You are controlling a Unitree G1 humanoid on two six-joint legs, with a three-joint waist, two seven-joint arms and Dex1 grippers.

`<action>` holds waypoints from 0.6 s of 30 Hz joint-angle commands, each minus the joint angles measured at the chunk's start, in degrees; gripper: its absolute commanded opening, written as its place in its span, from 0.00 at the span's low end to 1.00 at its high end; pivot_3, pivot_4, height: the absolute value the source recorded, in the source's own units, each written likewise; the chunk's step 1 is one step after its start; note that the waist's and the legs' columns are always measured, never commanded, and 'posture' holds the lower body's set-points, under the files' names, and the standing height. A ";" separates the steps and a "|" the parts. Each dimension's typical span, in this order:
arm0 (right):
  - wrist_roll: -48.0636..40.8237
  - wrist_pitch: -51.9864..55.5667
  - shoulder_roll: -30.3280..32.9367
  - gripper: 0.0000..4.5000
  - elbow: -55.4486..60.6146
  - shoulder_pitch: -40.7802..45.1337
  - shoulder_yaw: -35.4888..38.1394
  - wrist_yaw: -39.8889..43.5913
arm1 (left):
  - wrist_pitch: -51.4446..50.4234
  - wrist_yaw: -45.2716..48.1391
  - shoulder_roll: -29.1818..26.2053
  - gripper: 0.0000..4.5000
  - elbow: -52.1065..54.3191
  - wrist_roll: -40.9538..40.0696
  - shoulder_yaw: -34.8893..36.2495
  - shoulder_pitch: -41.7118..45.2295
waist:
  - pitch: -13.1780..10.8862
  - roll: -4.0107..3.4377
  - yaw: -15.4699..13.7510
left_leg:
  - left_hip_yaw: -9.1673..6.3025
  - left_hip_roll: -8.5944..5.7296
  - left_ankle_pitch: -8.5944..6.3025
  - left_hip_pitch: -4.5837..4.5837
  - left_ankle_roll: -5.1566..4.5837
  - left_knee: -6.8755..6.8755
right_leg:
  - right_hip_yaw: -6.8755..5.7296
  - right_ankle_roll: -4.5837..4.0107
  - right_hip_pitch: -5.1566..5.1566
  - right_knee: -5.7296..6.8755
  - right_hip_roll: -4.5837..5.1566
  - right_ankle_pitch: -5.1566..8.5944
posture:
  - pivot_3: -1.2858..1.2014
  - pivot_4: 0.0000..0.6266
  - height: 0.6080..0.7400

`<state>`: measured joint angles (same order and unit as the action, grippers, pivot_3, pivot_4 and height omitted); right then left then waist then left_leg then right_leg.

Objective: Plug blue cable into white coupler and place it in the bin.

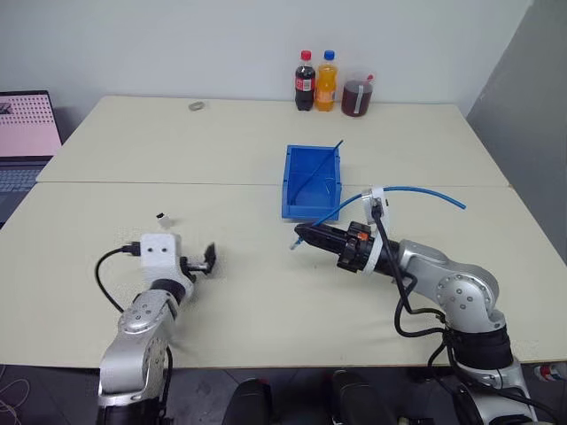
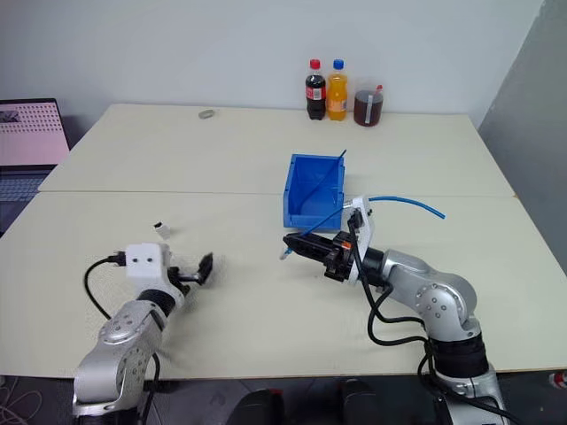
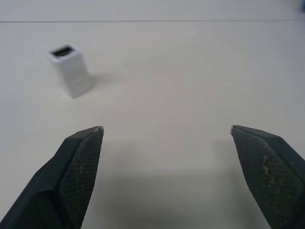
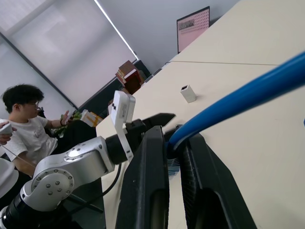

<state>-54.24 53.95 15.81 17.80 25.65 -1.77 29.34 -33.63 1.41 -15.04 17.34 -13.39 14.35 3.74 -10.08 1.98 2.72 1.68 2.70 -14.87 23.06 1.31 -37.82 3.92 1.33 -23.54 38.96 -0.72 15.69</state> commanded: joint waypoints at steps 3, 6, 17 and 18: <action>0.23 -1.06 -0.15 0.01 0.50 1.97 0.48 1.34 | -3.51 -7.34 1.49 1.00 -4.40 2.66 2.40 7.93 | 0.01 0.03 -0.10 | 0.01 -0.03 0.00 0.01 0.00 -0.01 | 0.00 0.01 0.02 -0.01 -0.09 -0.01 | 0.52 0.24 1.00; 0.36 -0.94 0.01 0.01 0.59 2.05 0.64 1.39 | -4.17 -7.88 0.69 1.00 -8.08 3.28 2.20 11.79 | 0.02 0.04 -0.18 | 0.01 -0.04 0.00 0.01 0.00 -0.01 | -0.02 0.01 0.02 -0.01 -0.11 -0.01 | 0.52 0.24 1.00; 0.68 -0.65 0.18 0.01 1.58 1.52 1.01 0.97 | -5.36 -12.88 1.39 1.00 -14.33 4.72 4.51 18.95 | 0.01 0.05 -0.34 | 0.00 -0.04 0.00 0.02 0.01 0.00 | -0.03 -0.02 0.01 -0.01 -0.11 -0.04 | 0.52 0.24 1.00; 0.64 -0.59 0.24 0.01 1.65 1.47 1.03 0.96 | -5.88 -13.45 1.67 1.00 -14.45 4.56 5.02 19.25 | 0.02 0.05 -0.34 | 0.01 -0.04 0.00 0.02 0.01 0.00 | -0.02 -0.02 0.01 -0.01 -0.10 -0.04 | 0.52 0.24 1.00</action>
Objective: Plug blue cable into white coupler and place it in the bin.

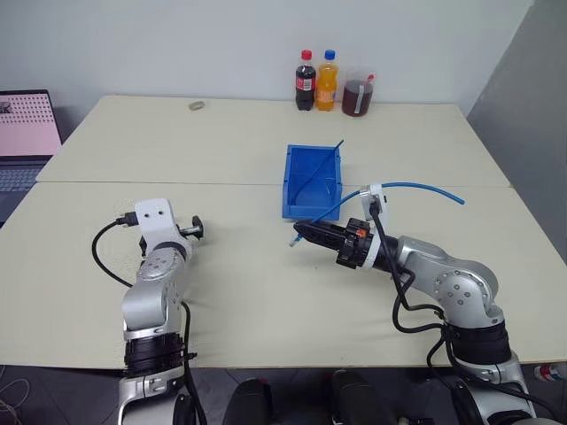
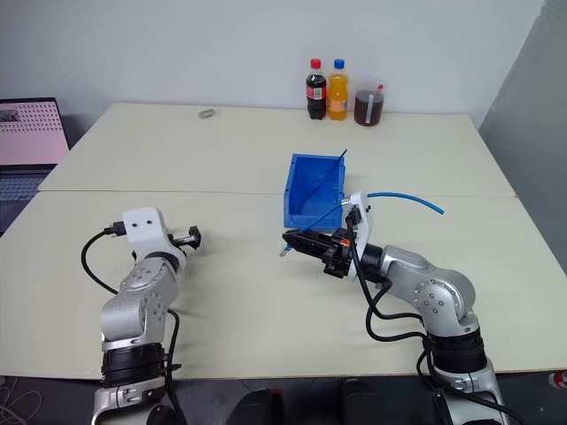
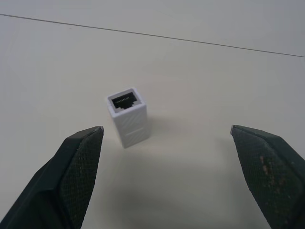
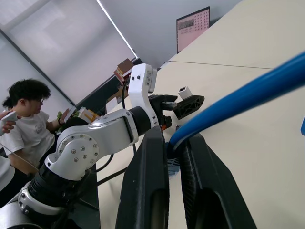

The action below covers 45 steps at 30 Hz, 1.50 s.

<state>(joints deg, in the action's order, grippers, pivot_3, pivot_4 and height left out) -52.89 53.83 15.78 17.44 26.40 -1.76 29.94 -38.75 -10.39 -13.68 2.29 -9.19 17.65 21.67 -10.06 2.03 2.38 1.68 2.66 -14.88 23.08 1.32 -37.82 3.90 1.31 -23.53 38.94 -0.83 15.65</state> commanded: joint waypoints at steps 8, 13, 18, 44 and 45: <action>-0.96 -0.16 0.68 0.01 2.34 0.58 1.18 0.27 | -3.47 -2.93 0.44 1.00 -1.08 -0.65 4.33 4.32 | 0.00 0.01 -0.10 | -0.01 -0.01 0.00 0.01 0.01 0.00 | -0.02 0.01 0.00 0.00 0.01 0.00 | 0.52 0.24 1.00; -1.12 0.12 0.94 0.01 2.50 0.54 1.20 0.42 | -5.28 -1.31 -1.20 1.00 -4.27 -1.51 5.37 6.86 | 0.00 0.01 -0.20 | -0.02 -0.02 0.00 0.01 0.01 -0.01 | -0.06 0.01 0.00 0.01 0.00 0.00 | 0.52 0.24 1.00; -1.28 0.32 1.20 0.01 2.66 0.44 1.25 0.45 | -4.77 -1.25 -2.01 1.00 -6.98 -1.21 5.75 8.46 | -0.01 0.02 -0.21 | -0.02 -0.01 0.00 0.02 0.02 0.00 | -0.08 -0.01 0.00 0.00 0.01 -0.02 | 0.52 0.24 1.00; -1.49 0.50 1.38 0.01 3.17 0.05 1.66 -0.18 | 2.28 -0.60 -4.41 0.21 -17.76 -0.91 5.61 12.13 | -0.01 0.04 -0.46 | -0.03 -0.01 -0.01 0.03 0.04 0.00 | -0.14 -0.13 -0.01 0.00 0.02 -0.10 | 0.52 0.24 1.00; -1.44 0.44 1.36 0.01 3.20 0.02 1.65 -0.22 | 2.39 -0.50 -4.45 0.19 -17.80 -0.94 5.58 11.99 | -0.01 0.03 -0.46 | -0.03 -0.01 -0.01 0.03 0.04 0.00 | -0.13 -0.19 -0.01 0.00 0.02 -0.13 | 0.52 0.24 1.00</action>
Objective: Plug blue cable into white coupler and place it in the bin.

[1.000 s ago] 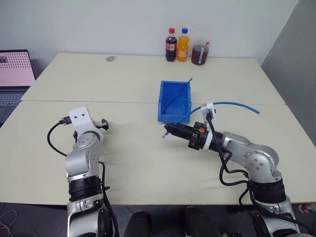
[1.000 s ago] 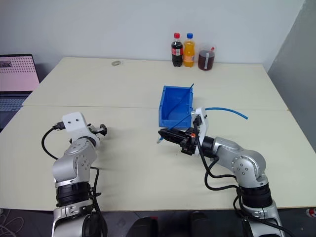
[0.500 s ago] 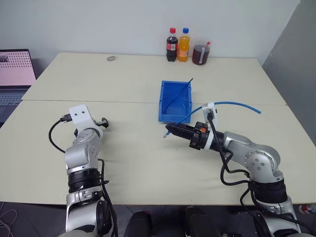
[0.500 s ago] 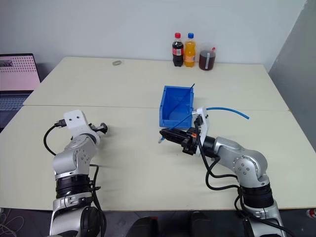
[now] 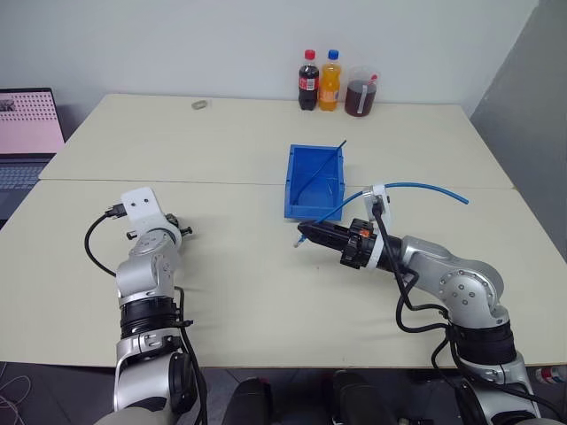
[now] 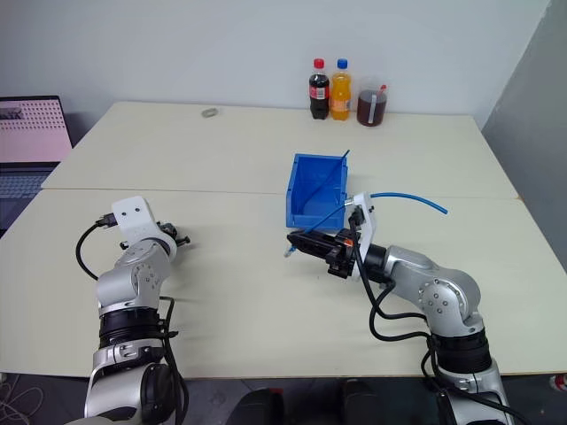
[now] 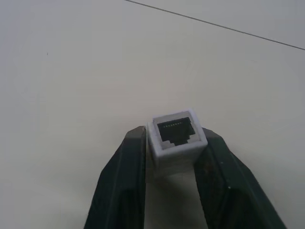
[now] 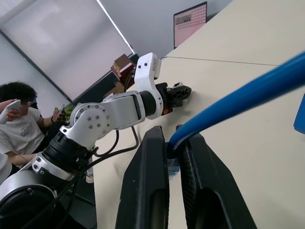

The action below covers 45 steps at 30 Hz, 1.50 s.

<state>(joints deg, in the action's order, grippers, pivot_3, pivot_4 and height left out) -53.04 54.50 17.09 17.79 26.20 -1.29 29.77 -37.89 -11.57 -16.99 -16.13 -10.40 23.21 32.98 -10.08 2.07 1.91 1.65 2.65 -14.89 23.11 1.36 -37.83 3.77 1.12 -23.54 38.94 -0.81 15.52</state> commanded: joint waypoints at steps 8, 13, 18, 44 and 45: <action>-0.28 -1.14 0.24 0.01 3.69 -0.39 0.88 -0.27 | 1.63 11.29 -2.72 0.18 5.91 -3.60 -1.80 -3.51 | 0.00 0.00 0.06 | 0.04 0.01 -0.01 -0.01 0.01 0.01 | -0.02 -0.01 -0.01 0.00 0.00 -0.01 | 0.52 0.24 1.00; 1.52 -1.64 3.76 0.01 7.28 -2.40 -0.09 1.16 | -4.13 33.46 -10.22 0.18 17.61 -10.05 -11.77 -9.09 | 0.00 0.01 -0.09 | -0.02 0.00 -0.02 0.07 0.06 0.01 | -0.03 -0.03 -0.06 0.00 0.02 -0.01 | 0.52 0.24 1.00; 2.14 -2.05 6.48 0.01 10.44 -5.04 0.09 1.76 | 7.76 53.90 -20.73 0.18 23.46 -7.46 -23.35 -11.71 | -0.02 -0.01 -0.06 | -0.02 0.00 -0.03 0.10 0.07 0.02 | 0.00 -0.02 -0.12 -0.02 0.01 0.01 | 0.52 0.24 1.00; 28.11 -27.17 7.10 0.01 6.23 -6.20 -16.45 9.88 | 31.52 88.85 -25.85 0.18 13.59 5.35 -45.40 -5.54 | -0.06 -0.09 -0.10 | -0.03 -0.02 -0.01 0.66 0.00 -0.21 | -0.14 0.18 -0.63 0.05 -0.16 0.18 | 0.52 0.24 1.00; 29.74 -29.51 5.95 0.01 4.30 -5.42 -17.78 10.62 | 31.50 89.06 -25.78 0.18 13.50 5.40 -45.36 -5.54 | -0.04 -0.06 -0.09 | -0.05 -0.01 -0.01 0.66 0.00 -0.21 | -0.16 0.18 -0.62 0.06 -0.16 0.18 | 0.52 0.24 1.00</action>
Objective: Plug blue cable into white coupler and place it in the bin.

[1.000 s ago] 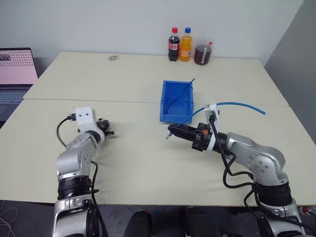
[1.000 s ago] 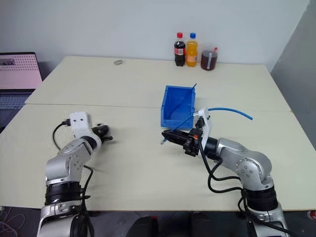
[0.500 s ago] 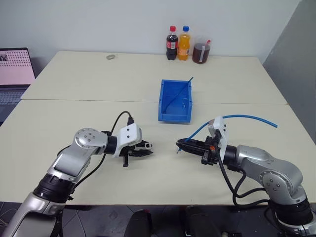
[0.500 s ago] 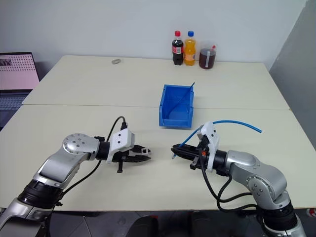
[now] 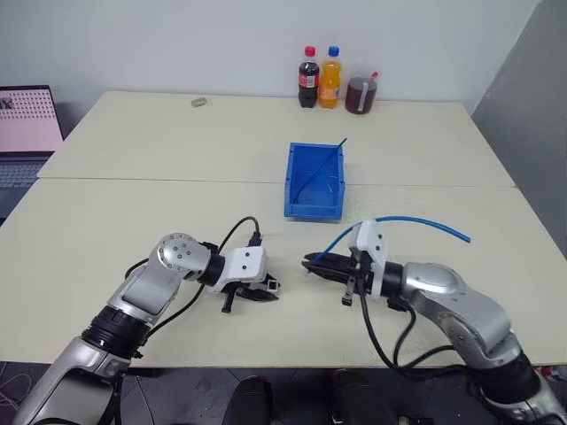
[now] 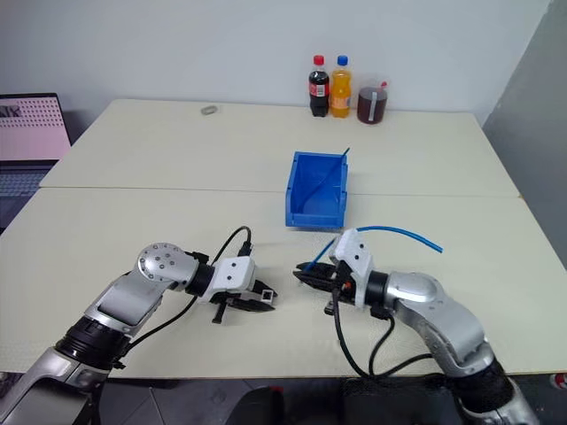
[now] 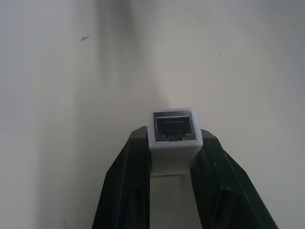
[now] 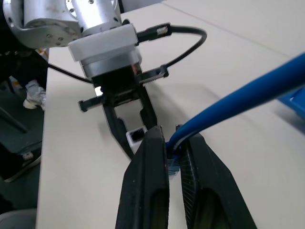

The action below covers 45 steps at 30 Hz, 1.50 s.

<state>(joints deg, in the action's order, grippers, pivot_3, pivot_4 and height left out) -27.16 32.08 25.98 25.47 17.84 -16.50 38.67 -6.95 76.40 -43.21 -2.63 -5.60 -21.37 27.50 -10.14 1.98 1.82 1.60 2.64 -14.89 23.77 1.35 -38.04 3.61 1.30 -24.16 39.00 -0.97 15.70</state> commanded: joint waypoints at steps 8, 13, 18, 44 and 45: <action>11.81 -19.63 -7.19 0.01 -13.63 4.32 -8.88 7.55 | 1.15 2.65 0.50 0.18 -1.16 1.00 -0.53 0.27 | 0.03 0.03 -0.07 | 0.03 0.01 0.00 0.01 0.00 -0.02 | -0.04 -0.27 0.00 0.00 0.03 -0.16 | 0.52 0.24 1.00; 12.73 -21.22 -7.14 0.01 -14.98 2.47 -9.90 10.02 | 0.63 3.44 0.13 0.18 -1.24 0.77 -0.29 -0.05 | 0.04 0.03 -0.07 | 0.01 0.02 0.00 -0.03 0.00 -0.03 | -0.06 -0.28 0.01 0.06 0.02 -0.16 | 0.52 0.24 1.00; 14.30 -21.34 -8.01 0.01 -14.65 0.98 -10.74 9.87 | -0.23 3.94 0.02 0.18 -1.07 0.68 -0.04 -0.22 | 0.05 0.02 0.03 | 0.01 0.02 0.00 -0.03 0.00 -0.03 | -0.06 -0.29 0.01 0.07 0.00 -0.16 | 0.52 0.24 1.00; 20.17 -15.29 -8.37 0.01 -18.29 5.51 -13.00 11.64 | 2.17 2.81 2.12 0.18 -6.22 3.52 -0.43 1.01 | 0.22 0.02 -0.03 | 0.08 -0.02 0.00 -0.90 0.00 0.01 | -0.03 -0.21 0.81 0.08 0.00 -0.06 | 0.52 0.24 1.00; 19.85 -13.65 -9.03 0.01 -18.45 5.99 -13.20 11.58 | 2.09 2.64 2.28 0.18 -6.16 3.59 -0.50 1.00 | 0.22 0.02 -0.03 | 0.09 -0.02 0.00 -0.92 0.00 0.00 | -0.02 -0.10 0.81 0.10 -0.01 0.00 | 0.52 0.24 1.00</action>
<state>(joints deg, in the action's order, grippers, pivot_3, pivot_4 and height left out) -7.68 15.64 17.40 7.62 23.44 -28.38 49.76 -4.51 79.78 -41.17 -7.66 -3.92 -21.04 28.83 -9.92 2.00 1.79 1.68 2.62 -14.89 22.84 1.35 -38.04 3.59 1.20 -23.34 39.12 -0.98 15.71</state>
